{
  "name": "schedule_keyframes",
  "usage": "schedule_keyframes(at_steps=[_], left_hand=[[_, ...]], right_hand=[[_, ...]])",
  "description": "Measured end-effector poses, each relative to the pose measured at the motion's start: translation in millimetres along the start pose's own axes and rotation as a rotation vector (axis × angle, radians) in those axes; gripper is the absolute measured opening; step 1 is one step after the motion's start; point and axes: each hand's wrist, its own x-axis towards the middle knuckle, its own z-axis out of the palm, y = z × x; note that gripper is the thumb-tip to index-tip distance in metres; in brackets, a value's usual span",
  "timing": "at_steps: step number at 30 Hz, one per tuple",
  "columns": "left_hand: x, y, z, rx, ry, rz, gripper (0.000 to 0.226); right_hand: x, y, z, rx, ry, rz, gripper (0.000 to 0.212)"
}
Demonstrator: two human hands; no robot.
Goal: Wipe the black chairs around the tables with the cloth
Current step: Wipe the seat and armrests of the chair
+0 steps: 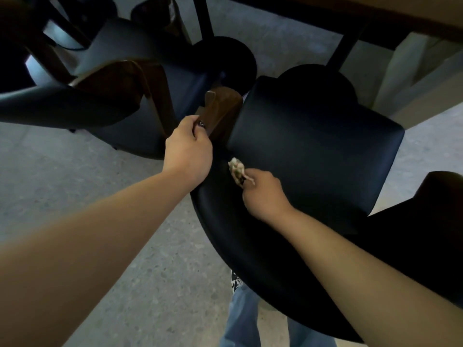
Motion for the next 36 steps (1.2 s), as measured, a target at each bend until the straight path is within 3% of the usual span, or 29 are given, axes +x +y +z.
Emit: schedule_keyframes(at_steps=[5, 10, 14, 18, 23, 29, 36], left_hand=[[-2, 2, 0, 0.007, 0.0, 0.003, 0.035], [-7, 5, -1, 0.021, -0.007, -0.002, 0.031], [-10, 8, -3, -0.006, -0.018, -0.003, 0.029], [-20, 11, -3, -0.042, 0.037, -0.081, 0.033], [-41, 13, 3, -0.176, 0.006, -0.392, 0.054], [-43, 8, 11, -0.069, 0.075, -0.346, 0.045], [-42, 7, 14, -0.041, 0.089, -0.345, 0.039]], right_hand=[[-80, -22, -11, 0.007, 0.056, -0.214, 0.029], [-141, -26, -18, -0.119, -0.072, -0.313, 0.042], [-169, -19, -5, -0.358, 0.044, -0.411, 0.054], [-163, -26, 10, -0.244, 0.174, -0.294, 0.05], [-144, -36, 13, -0.22, 0.248, -0.114, 0.037], [-100, -31, -2, -0.17, 0.123, 0.095, 0.019], [-32, -3, 0, -0.088, 0.004, 0.296, 0.019]])
